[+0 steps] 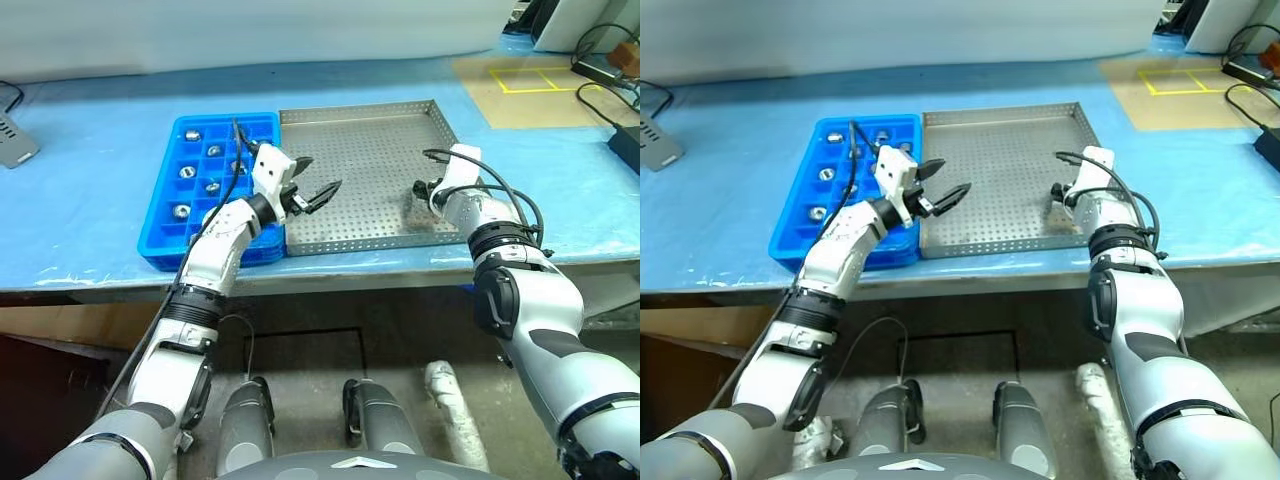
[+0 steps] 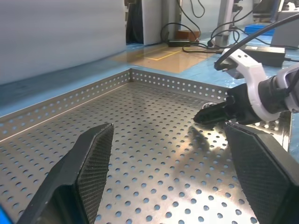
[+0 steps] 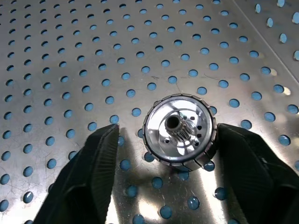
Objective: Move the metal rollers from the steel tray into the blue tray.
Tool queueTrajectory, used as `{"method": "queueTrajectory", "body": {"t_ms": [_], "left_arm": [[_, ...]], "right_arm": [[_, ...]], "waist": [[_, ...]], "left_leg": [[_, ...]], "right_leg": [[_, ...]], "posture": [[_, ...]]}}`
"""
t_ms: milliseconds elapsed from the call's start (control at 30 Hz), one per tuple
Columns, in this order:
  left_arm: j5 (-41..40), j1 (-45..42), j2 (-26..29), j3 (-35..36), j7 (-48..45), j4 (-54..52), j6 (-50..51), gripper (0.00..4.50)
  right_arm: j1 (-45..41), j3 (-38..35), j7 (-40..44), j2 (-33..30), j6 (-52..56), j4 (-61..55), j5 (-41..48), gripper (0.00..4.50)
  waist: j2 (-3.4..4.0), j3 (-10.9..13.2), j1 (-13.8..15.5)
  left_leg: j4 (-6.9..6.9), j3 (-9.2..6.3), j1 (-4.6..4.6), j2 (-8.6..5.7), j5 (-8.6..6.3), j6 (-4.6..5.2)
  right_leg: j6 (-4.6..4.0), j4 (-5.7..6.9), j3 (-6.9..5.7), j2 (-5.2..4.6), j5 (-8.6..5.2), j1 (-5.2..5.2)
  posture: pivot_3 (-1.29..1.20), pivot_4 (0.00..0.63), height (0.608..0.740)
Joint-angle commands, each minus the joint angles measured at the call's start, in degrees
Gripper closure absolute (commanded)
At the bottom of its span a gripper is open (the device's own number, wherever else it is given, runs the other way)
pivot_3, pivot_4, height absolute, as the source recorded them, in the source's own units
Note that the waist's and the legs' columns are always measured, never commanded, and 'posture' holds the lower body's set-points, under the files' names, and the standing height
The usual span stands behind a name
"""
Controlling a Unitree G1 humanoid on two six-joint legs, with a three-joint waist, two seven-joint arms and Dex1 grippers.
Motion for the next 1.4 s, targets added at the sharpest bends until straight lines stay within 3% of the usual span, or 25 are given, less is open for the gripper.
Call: {"method": "queueTrajectory", "body": {"t_ms": [33, 100, 133, 400, 733, 933, 1133, 1167, 1300, 1333, 1400], "left_arm": [[-0.3, 0.8, 0.8, 1.1, 1.0, -4.7, 0.7, 0.49], [-0.2, 1.6, 1.2, 1.4, 1.6, -6.0, 1.3, 0.49], [-0.2, 2.0, 1.4, 1.6, 1.9, -6.6, 1.6, 0.49], [-0.6, 7.5, 5.4, 5.6, 6.4, -15.3, 4.6, 0.49], [-1.6, 17.7, 13.6, 15.7, 11.4, -25.9, 9.2, 0.49], [-1.8, 19.6, 14.3, 16.4, 12.4, -28.3, 10.3, 0.49], [-1.4, 19.4, 14.0, 15.1, 12.6, -28.3, 10.6, 0.49], [-1.4, 19.1, 13.9, 14.9, 12.5, -28.1, 10.6, 0.49], [-1.5, 17.3, 13.5, 13.5, 12.0, -26.3, 10.3, 0.49], [-1.6, 16.7, 13.1, 12.7, 11.7, -25.9, 10.3, 0.49], [-1.4, 15.5, 11.9, 11.0, 11.3, -25.0, 10.1, 0.49]], "right_arm": [[-1.0, 0.7, 2.2, 1.2, -2.3, -0.3, 0.0, 2.02], [-1.3, 2.2, 3.3, 1.6, -4.7, -0.5, -1.3, 2.69], [-1.5, 2.8, 4.1, 2.0, -5.7, -0.6, -1.7, 2.75], [-5.5, 3.1, 22.0, 8.2, -12.4, -3.7, 2.4, 2.74], [-4.0, 15.2, 54.1, 11.9, -15.5, -11.8, -0.5, 2.74], [-0.7, 22.2, 63.5, 10.4, -16.2, -15.2, -3.6, 2.74], [4.9, 28.7, 69.1, 7.7, -15.3, -19.6, -7.4, 2.74], [5.8, 29.4, 69.4, 7.3, -15.0, -20.3, -7.8, 2.03], [6.1, 26.4, 64.1, 7.5, -14.0, -21.5, -6.3, 0.75], [5.3, 24.4, 62.1, 7.8, -13.3, -21.2, -4.9, 0.47], [3.9, 20.9, 58.0, 7.8, -13.4, -20.7, -3.0, 0.47]], "waist": [[0.0, 0.0, 0.0], [0.0, 0.0, 0.3], [0.01, 0.0, 0.7], [0.02, 0.0, 2.5], [0.02, 0.0, 6.9], [0.0, 0.0, 8.8], [-0.01, 0.0, 8.8], [-0.01, 0.0, 8.8], [-0.04, 0.0, 8.6], [-0.04, 0.0, 8.6], [-0.04, 0.0, 8.6]], "left_leg": [[0.0, 0.0, 0.0, 0.02, 0.0, -0.01], [0.0, -0.01, 0.01, 0.04, 0.01, -0.03], [-0.01, -0.01, 0.0, 0.05, 0.01, -0.03], [-0.09, -0.09, -0.04, 0.1, 0.01, -0.03], [-0.23, -0.29, -0.24, 0.13, -0.1, -0.22], [-0.21, -0.39, -0.23, 0.13, -0.07, -0.3], [-0.2, -0.47, -0.21, 0.13, -0.04, -0.34], [-0.2, -0.47, -0.21, 0.14, -0.04, -0.34], [-0.22, -0.47, -0.08, 0.15, -0.03, -0.36], [-0.22, -0.47, -0.06, 0.15, -0.02, -0.38], [-0.22, -0.47, -0.02, 0.13, -0.01, -0.4]], "right_leg": [[-0.01, 0.0, -0.01, 0.0, 0.0, 0.0], [-0.01, 0.02, -0.03, 0.01, 0.0, -0.01], [-0.01, 0.02, -0.04, 0.01, 0.0, -0.01], [-0.02, 0.01, -0.03, 0.0, 0.0, -0.15], [-0.1, -0.06, -0.21, -0.05, -0.05, -0.22], [-0.1, -0.05, -0.23, -0.06, -0.05, -0.19], [-0.09, -0.03, -0.23, -0.05, -0.05, -0.17], [-0.09, -0.02, -0.23, -0.05, -0.05, -0.17], [-0.09, 0.0, -0.2, -0.04, -0.05, -0.13], [-0.09, 0.03, -0.19, -0.04, -0.05, -0.13], [-0.09, 0.04, -0.17, -0.04, -0.05, -0.11]], "posture": [[-0.16, 0.15, 0.74], [-0.14, 0.15, 0.74], [-0.12, 0.15, 0.74], [0.06, 0.15, 0.74], [0.21, 0.15, 0.74], [0.23, 0.15, 0.74], [0.21, 0.15, 0.74], [0.2, 0.15, 0.74], [0.17, 0.15, 0.74], [0.16, 0.15, 0.74], [0.14, 0.15, 0.74]]}}
